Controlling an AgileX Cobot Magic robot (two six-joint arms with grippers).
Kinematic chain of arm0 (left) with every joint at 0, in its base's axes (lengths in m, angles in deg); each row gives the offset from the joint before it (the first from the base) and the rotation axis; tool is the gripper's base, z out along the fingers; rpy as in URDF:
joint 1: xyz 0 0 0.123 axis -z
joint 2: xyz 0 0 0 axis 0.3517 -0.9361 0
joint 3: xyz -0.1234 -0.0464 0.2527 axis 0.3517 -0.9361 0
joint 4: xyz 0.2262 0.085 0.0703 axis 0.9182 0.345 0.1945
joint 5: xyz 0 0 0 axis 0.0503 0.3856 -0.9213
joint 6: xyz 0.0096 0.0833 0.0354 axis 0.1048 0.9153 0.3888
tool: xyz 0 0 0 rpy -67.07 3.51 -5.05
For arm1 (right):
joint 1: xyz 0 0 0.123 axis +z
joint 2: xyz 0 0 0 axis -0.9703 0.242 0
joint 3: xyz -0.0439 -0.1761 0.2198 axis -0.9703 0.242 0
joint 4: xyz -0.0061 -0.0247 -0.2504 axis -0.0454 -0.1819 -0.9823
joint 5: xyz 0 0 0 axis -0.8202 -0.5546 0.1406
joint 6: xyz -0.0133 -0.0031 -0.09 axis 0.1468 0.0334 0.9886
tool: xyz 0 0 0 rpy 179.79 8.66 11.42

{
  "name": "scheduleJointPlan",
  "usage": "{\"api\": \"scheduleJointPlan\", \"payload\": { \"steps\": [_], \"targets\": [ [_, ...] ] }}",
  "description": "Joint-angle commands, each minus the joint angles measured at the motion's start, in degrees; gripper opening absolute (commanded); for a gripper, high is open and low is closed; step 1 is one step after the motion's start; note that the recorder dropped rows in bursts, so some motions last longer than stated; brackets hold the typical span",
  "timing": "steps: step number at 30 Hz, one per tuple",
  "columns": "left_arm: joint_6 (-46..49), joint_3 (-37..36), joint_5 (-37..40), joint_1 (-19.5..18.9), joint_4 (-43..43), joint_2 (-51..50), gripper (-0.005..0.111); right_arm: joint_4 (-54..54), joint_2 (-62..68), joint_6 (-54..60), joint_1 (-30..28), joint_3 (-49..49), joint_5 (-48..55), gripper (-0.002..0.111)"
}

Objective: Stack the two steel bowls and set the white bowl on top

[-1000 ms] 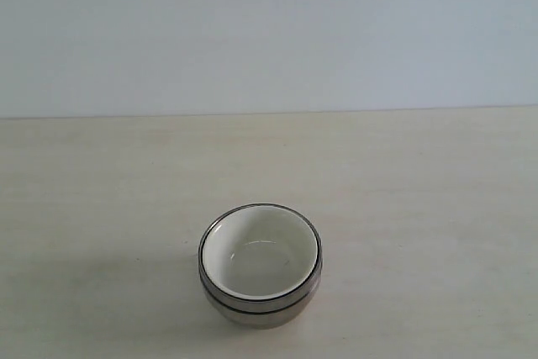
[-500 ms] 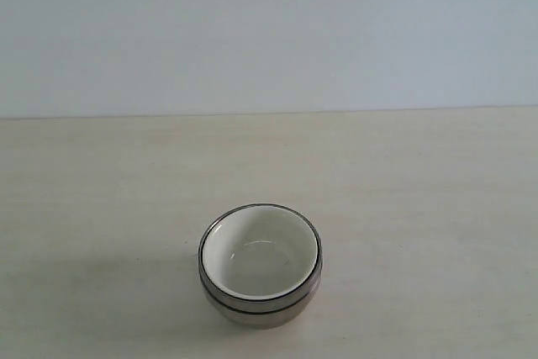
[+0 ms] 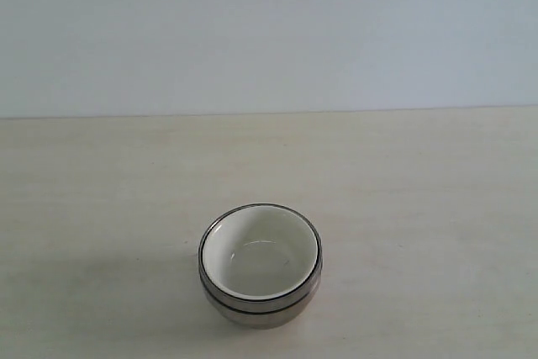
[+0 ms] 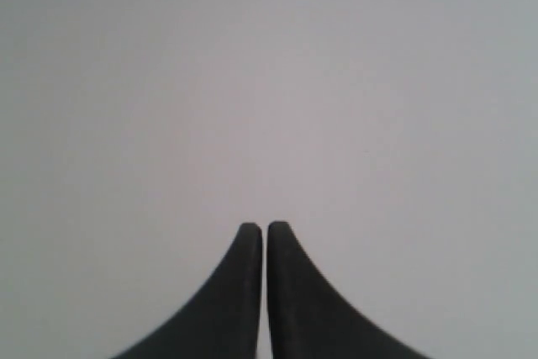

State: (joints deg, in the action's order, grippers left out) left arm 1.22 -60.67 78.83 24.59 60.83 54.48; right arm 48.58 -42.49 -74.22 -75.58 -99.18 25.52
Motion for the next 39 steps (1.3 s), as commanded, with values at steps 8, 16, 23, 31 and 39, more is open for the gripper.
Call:
{"api": "scheduleJointPlan", "payload": {
  "steps": [8,16,23,31,39],
  "targets": [
    [0.16,-0.23,0.04,-0.16,-0.07,0.19,0.032,5.14,-0.17,-2.26,-0.49,14.48,-7.08,0.000],
    [0.16,-0.23,0.04,-0.16,-0.07,0.19,0.032,7.21,-0.17,-2.26,-0.49,29.31,-13.35,0.000],
    [0.16,-0.23,0.04,-0.16,-0.07,0.19,0.032,7.21,-0.17,-1.99,-0.49,36.03,-16.63,0.000],
    [0.16,-0.23,0.04,-0.16,-0.07,0.19,0.032,7.21,-0.17,-1.86,-0.49,36.03,-18.70,0.000],
    [0.16,-0.23,0.04,-0.16,-0.07,0.19,0.032,7.21,-0.17,-1.86,-0.49,36.03,-18.31,0.000]
  ]
}}
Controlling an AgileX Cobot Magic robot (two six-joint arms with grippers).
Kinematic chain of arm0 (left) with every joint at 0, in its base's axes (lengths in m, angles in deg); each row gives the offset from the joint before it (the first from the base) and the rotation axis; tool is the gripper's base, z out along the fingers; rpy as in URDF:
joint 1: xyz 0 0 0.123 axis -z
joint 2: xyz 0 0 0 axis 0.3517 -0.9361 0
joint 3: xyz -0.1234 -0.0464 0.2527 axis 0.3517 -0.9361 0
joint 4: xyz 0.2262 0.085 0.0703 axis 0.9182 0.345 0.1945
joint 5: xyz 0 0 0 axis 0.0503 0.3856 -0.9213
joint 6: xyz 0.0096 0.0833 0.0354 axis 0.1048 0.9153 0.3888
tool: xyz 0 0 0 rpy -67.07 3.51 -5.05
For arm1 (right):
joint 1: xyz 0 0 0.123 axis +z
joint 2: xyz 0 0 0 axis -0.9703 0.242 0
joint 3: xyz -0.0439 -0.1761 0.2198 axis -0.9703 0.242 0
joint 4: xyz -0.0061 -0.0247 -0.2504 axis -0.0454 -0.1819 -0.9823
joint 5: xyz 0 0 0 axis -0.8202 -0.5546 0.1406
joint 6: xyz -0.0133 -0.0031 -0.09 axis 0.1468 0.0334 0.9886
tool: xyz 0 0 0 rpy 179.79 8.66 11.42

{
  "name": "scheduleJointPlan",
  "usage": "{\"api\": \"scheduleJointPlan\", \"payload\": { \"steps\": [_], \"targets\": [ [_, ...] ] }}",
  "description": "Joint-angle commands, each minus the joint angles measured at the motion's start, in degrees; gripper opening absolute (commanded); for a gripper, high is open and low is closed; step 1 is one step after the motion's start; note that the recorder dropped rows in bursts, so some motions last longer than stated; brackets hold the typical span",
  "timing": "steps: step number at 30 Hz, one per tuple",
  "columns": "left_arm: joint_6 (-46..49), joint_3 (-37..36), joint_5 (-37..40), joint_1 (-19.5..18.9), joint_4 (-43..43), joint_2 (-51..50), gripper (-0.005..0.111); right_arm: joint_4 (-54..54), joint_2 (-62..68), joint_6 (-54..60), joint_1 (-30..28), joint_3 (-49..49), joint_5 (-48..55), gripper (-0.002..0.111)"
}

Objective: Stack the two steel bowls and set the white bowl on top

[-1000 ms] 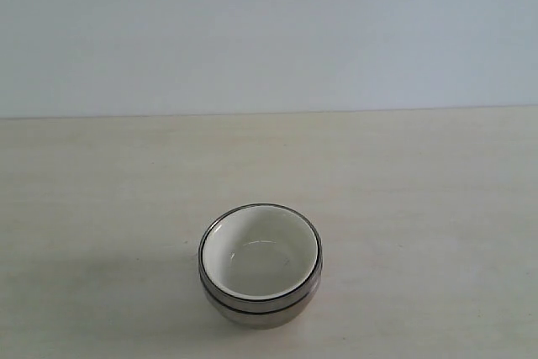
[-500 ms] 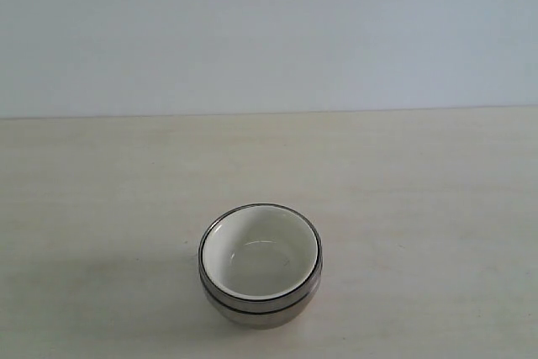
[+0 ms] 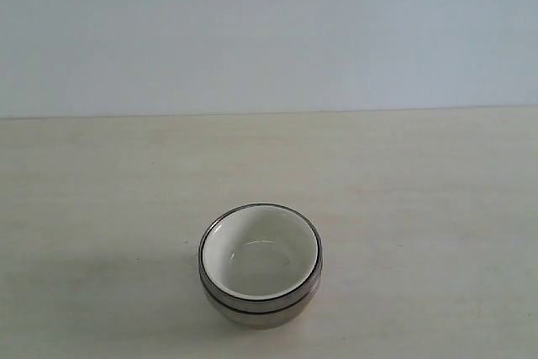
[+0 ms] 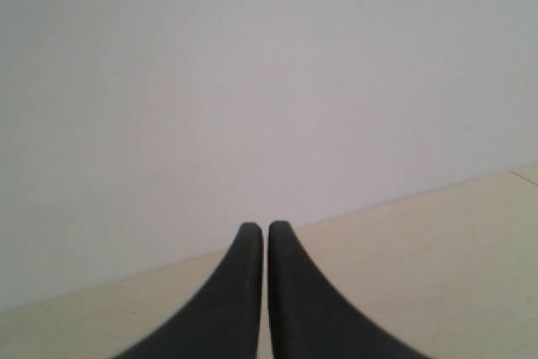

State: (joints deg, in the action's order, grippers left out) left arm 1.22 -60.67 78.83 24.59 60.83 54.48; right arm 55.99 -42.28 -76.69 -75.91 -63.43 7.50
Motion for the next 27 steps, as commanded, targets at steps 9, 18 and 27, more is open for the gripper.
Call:
{"api": "scheduleJointPlan", "payload": {
  "steps": [9,18,27],
  "targets": [
    [0.16,-0.23,0.04,-0.16,-0.07,0.19,0.032,-0.09,-0.38,0.47,-0.16,0.28,1.26,0.000],
    [0.16,-0.23,0.04,-0.16,-0.07,0.19,0.032,-0.09,-0.38,0.47,-0.16,0.28,1.26,0.000],
    [0.16,-0.23,0.04,-0.16,-0.07,0.19,0.032,-0.09,-0.38,0.47,-0.16,0.28,1.26,0.000]
  ]
}}
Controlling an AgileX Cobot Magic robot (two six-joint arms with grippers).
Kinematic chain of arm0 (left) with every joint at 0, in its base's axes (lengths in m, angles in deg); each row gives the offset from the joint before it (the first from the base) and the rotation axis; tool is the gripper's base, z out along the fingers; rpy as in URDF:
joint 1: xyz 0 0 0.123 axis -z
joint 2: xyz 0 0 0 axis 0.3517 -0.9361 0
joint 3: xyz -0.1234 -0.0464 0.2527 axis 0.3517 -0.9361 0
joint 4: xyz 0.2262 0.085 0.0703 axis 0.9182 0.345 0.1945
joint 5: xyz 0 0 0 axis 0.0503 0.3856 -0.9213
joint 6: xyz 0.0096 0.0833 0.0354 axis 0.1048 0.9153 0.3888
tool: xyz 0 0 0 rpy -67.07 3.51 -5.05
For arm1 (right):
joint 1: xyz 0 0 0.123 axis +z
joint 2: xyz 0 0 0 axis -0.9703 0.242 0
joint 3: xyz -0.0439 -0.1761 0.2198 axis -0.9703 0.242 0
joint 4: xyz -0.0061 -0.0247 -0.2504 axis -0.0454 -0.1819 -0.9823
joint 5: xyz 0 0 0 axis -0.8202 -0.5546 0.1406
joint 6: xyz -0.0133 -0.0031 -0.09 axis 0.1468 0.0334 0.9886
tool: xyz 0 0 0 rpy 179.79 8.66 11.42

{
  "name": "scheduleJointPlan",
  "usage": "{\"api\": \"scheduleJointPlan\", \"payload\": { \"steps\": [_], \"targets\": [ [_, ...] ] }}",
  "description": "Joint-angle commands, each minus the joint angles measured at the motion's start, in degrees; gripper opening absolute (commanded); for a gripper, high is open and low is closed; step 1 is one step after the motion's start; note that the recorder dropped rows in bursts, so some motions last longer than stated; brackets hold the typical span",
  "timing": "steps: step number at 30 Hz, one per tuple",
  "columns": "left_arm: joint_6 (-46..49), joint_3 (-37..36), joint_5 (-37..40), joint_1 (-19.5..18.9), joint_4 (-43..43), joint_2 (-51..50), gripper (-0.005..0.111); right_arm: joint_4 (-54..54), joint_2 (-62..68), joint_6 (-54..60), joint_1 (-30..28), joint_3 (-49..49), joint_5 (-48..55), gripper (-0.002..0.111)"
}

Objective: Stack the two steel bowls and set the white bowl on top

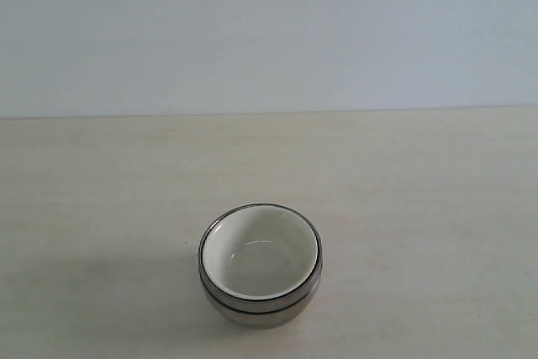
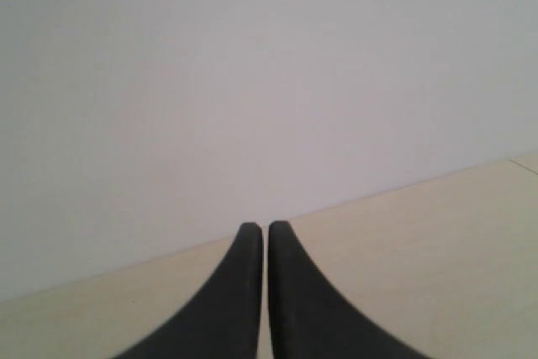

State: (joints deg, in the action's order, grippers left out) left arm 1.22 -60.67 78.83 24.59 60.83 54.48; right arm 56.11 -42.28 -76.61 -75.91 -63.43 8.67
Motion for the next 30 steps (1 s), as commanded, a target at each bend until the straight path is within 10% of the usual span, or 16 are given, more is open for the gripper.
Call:
{"api": "scheduleJointPlan", "payload": {
  "steps": [1,30],
  "targets": [
    [0.16,-0.23,0.04,-0.16,-0.07,0.19,0.032,-0.21,-0.38,0.38,-0.16,0.28,0.08,0.000],
    [0.16,-0.23,0.04,-0.16,-0.07,0.19,0.032,-7.53,-0.38,0.21,-0.06,0.28,5.58,0.000]
  ]
}}
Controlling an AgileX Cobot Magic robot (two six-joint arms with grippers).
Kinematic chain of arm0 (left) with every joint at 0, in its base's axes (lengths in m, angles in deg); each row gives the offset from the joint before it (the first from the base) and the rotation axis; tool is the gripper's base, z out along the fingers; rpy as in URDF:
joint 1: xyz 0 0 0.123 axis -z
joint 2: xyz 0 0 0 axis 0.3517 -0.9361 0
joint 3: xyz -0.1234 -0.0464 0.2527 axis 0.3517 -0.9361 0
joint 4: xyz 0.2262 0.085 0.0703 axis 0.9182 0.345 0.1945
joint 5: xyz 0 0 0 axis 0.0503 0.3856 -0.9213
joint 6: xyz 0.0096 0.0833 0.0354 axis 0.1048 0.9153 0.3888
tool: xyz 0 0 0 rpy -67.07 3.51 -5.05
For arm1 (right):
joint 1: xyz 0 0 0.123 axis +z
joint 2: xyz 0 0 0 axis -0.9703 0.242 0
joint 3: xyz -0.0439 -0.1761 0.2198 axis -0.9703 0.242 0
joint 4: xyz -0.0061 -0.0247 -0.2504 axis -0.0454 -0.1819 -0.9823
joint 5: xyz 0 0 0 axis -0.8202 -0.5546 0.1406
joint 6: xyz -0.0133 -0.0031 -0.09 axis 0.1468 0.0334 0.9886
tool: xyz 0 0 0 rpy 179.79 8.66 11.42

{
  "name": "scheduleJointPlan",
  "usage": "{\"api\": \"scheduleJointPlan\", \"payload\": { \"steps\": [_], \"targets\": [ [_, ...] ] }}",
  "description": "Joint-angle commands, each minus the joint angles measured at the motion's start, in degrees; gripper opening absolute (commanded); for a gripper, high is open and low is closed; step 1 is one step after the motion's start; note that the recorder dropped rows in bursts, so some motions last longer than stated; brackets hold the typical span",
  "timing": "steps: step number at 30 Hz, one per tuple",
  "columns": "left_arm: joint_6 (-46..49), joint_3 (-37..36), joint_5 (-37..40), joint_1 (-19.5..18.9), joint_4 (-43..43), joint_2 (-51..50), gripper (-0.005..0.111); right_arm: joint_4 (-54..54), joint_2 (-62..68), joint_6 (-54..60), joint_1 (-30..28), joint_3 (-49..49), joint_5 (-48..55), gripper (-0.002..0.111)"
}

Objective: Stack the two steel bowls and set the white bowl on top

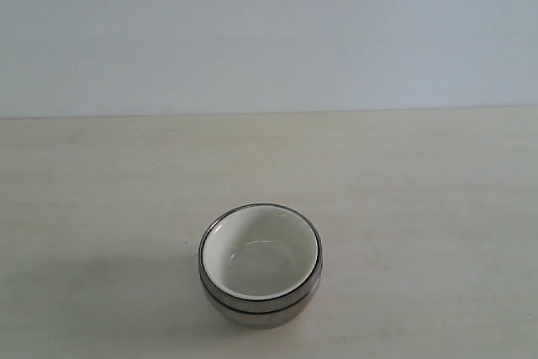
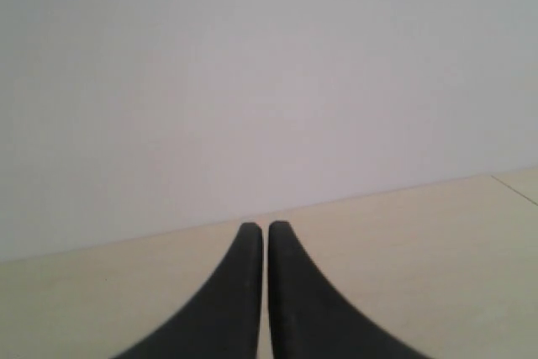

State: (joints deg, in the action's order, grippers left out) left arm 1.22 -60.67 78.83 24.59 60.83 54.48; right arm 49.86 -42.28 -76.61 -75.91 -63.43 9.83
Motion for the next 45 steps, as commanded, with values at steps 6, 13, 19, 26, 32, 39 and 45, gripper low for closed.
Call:
{"api": "scheduleJointPlan", "payload": {
  "steps": [6,13,19,26,32,39,45],
  "targets": [
    [0.16,-0.23,0.04,-0.16,-0.07,0.19,0.032,-1.29,-0.38,0.21,-0.06,0.28,12.14,0.000],
    [0.16,-0.23,0.04,-0.16,-0.07,0.19,0.032,-1.29,-0.38,0.21,-0.06,0.28,19.85,0.000],
    [0.16,-0.23,0.04,-0.16,-0.07,0.19,0.032,-1.29,-0.38,0.21,-0.06,0.28,19.85,0.000],
    [0.16,-0.23,0.04,-0.16,-0.07,0.19,0.032,-0.89,-0.38,0.21,-0.09,0.28,19.20,0.000],
    [0.16,-0.23,0.04,-0.16,-0.07,0.19,0.032,-0.89,-0.38,5.60,-0.09,0.28,19.21,0.000],
    [0.16,-0.23,0.04,-0.16,-0.07,0.19,0.032,-0.89,-0.38,5.60,-0.09,0.28,19.21,0.000],
    [0.16,-0.23,0.04,-0.16,-0.07,0.19,0.032,-0.89,-0.38,5.34,-0.09,0.28,19.21,0.000]
  ]
}}
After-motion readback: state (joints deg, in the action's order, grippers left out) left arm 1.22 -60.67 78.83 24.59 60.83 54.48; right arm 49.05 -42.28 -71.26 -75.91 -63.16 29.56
